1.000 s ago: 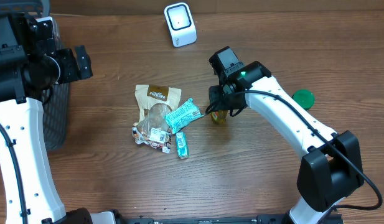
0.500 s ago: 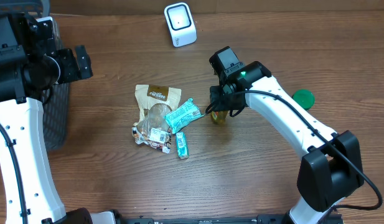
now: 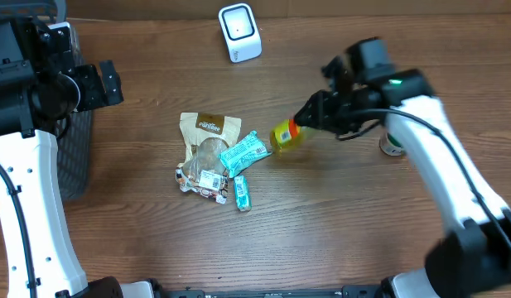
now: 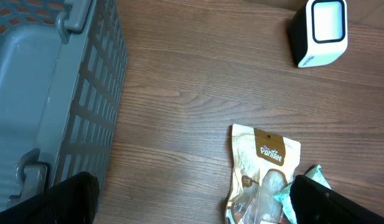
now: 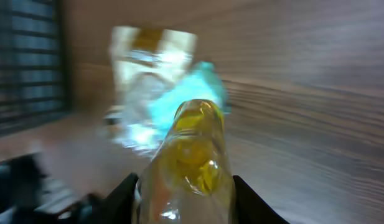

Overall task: Scan the item barcode
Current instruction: 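Lift the bottle and tip it sideways with the right gripper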

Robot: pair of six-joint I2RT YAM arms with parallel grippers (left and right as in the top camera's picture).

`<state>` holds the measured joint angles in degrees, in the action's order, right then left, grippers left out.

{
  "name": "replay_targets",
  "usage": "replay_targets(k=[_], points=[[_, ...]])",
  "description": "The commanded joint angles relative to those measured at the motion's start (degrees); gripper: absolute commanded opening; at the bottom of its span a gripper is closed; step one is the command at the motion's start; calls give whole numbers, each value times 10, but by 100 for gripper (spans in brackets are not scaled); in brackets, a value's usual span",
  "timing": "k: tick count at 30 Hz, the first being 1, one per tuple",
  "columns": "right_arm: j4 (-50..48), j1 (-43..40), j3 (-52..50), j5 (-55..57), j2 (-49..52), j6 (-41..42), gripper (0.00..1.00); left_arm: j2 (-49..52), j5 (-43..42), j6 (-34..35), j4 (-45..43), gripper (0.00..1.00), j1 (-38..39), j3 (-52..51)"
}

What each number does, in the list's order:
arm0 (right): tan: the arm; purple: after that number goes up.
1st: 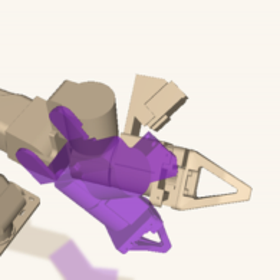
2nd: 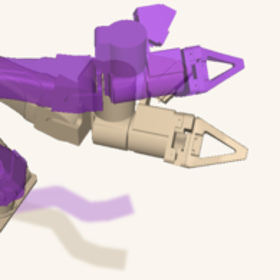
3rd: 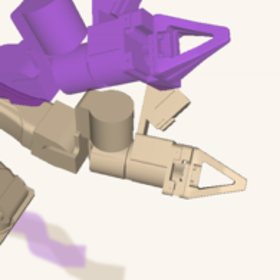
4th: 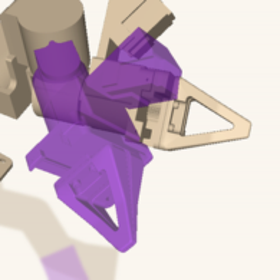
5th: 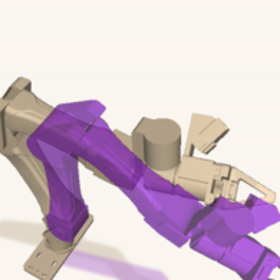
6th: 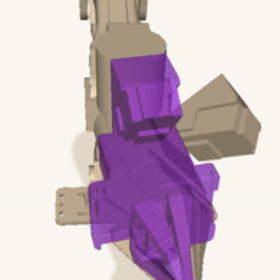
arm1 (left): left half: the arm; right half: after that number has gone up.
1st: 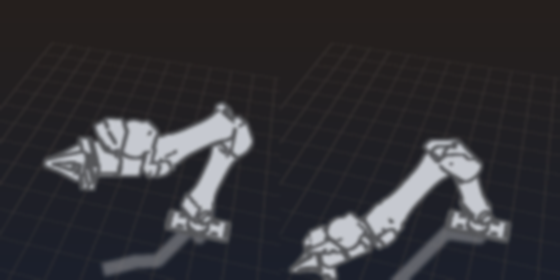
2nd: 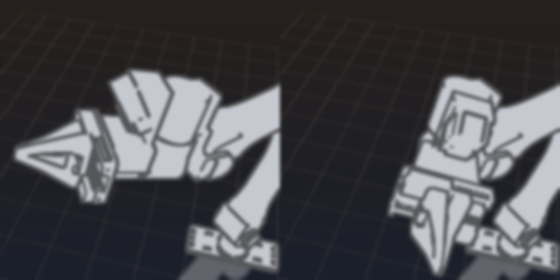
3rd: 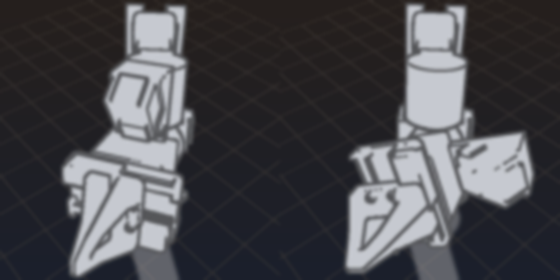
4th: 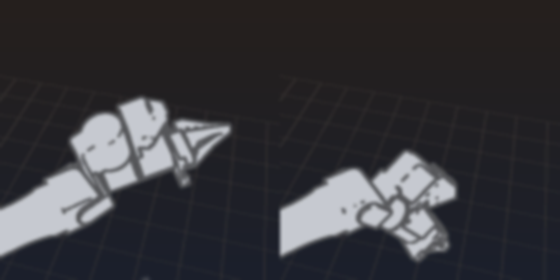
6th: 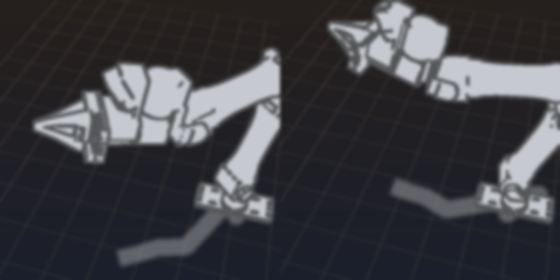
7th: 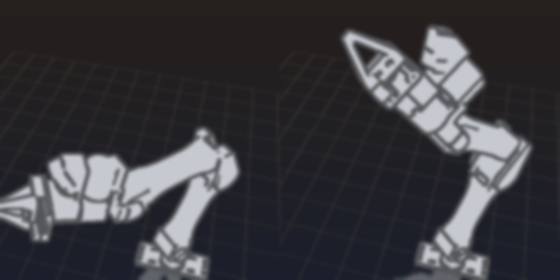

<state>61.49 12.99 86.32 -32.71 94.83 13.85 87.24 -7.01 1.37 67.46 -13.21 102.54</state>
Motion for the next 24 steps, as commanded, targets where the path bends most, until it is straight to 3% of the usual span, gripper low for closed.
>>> replay_targets(k=[1,12,24], points=[[-3,-19,27,-153,-52,-22,38,1,1,3,-2,100,2,6],[-9,-28,27,-381,-75,-39,38,1,1,3,-2,100,2,6],[15,-28,27,-401,-75,-39,37,1,1,3,-2,100,2,6]])
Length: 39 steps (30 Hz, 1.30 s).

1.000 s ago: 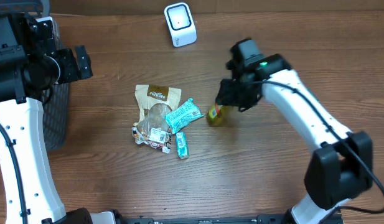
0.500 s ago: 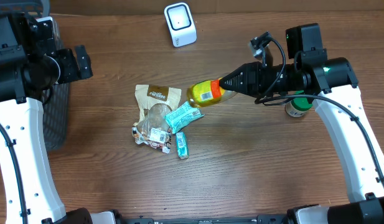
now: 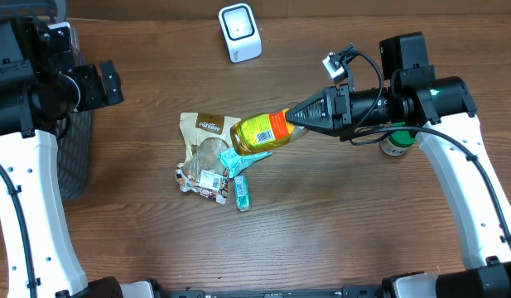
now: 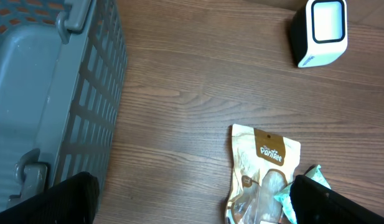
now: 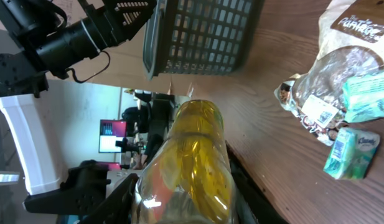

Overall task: Scan the item barcode
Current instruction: 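Lift the bottle and tip it sideways with the right gripper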

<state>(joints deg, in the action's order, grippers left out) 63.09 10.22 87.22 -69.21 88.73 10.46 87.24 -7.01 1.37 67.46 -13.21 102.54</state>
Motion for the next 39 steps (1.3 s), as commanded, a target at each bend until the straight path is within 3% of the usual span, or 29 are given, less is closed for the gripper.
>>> replay_targets(k=[1,39], points=[[-1,0,18,-36,-14,-5,37,1,1,3,-2,99,2,6],[43,0,18,-35,-14,-16,37,1,1,3,-1,100,2,7]])
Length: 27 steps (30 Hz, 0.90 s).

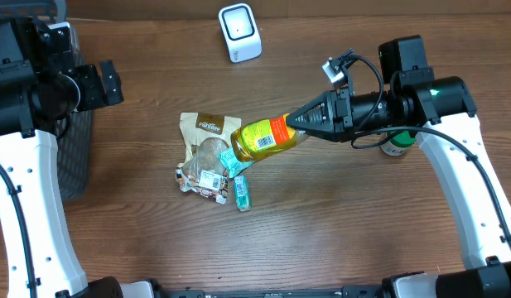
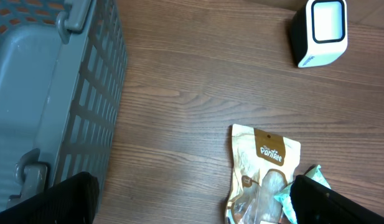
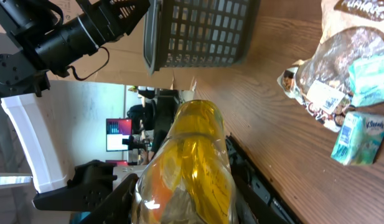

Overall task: Scan the item barcode
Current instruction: 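Lift the bottle and tip it sideways with the right gripper, then carry the bottle up to the white scanner with the right gripper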

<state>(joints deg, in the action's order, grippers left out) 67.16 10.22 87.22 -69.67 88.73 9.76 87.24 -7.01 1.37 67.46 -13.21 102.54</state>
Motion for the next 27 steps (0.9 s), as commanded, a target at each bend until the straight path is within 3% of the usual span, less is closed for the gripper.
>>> replay_targets(k=[1,9,17,27], points=[[4,0,18,-31,-14,-9,37,1,1,3,-2,100,2,6],[4,0,18,5,-14,-13,37,1,1,3,-2,100,2,6],[2,24,9,277,-5,-10,37,1,1,3,-1,100,2,6],[-16,142,-18,605,38,49,30,1,1,3,-1,99,2,6]])
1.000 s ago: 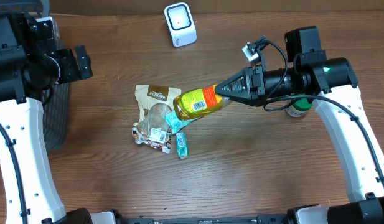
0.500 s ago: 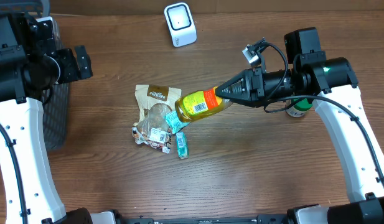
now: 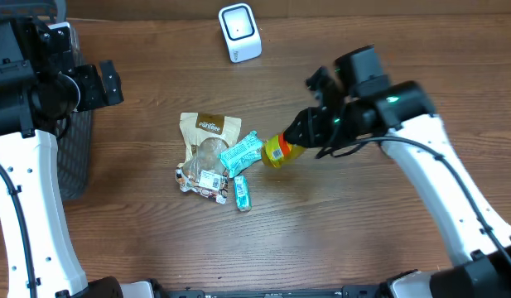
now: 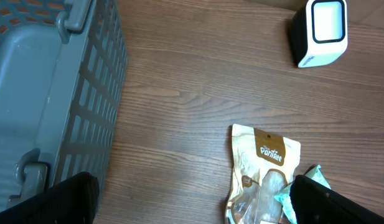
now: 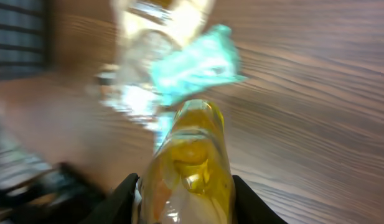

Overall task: Scan the item barcode
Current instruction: 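Carry the bottle up to the white scanner with the right gripper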

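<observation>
My right gripper (image 3: 303,131) is shut on a yellow bottle (image 3: 280,150) with an orange and yellow label, held tipped downward just right of the item pile. In the right wrist view the yellow bottle (image 5: 187,158) fills the gap between both fingers (image 5: 124,196), and the scene behind is blurred. The white barcode scanner (image 3: 239,31) stands at the table's back; it also shows as the scanner (image 4: 322,30) in the left wrist view. My left gripper (image 4: 192,196) is open above bare wood beside the basket.
A pile lies mid-table: a tan snack pouch (image 3: 207,136), a teal packet (image 3: 243,152), a small tissue pack (image 3: 241,193) and a clear wrapped item (image 3: 201,178). A grey basket (image 4: 48,93) stands at the far left. A small round object lies behind my right arm.
My right arm has swung the bottle from a raised, near-level pose with the label facing up to a low, downward tilt closer to the pile. The left arm is unchanged.
The right gripper first held the bottle low and tipped down, right of the pile. Then it held it raised and level over the pile, label upward, and stayed so with a small shift. Now the bottle is low and tipped down again. The left arm stayed still throughout.
</observation>
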Robot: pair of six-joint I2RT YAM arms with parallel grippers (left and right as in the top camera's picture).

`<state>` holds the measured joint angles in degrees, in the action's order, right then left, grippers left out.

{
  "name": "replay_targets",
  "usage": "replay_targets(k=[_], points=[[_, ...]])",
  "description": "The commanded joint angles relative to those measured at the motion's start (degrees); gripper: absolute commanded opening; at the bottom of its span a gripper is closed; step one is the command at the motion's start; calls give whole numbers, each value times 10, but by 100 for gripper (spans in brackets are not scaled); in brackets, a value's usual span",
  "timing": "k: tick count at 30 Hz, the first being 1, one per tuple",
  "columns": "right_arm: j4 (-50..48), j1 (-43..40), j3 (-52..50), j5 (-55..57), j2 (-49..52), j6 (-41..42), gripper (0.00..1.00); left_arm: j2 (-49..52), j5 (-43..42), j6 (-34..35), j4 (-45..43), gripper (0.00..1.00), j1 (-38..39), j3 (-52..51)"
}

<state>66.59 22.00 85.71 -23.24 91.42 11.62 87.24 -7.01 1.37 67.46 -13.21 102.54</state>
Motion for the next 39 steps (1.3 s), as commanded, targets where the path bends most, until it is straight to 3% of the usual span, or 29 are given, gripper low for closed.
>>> replay_targets(k=[1,4,9,17,21,28,36,39], points=[[-14,30,-3,156,17,32,31,1,1,3,-1,100,2,6],[-32,43,-2,188,31,31,39,1,1,3,-2,100,2,6],[-16,41,56,194,55,14,34,1,1,3,-2,100,2,6],[179,40,432,233,144,-28,29,1,1,3,-2,99,2,6],[219,42,529,252,184,-37,29,1,1,3,-2,100,2,6],[128,57,522,328,244,-90,30,1,1,3,-1,100,2,6],[-73,105,522,508,360,-282,30,1,1,3,-2,100,2,6],[-141,111,522,517,393,-330,30,1,1,3,-1,99,2,6]])
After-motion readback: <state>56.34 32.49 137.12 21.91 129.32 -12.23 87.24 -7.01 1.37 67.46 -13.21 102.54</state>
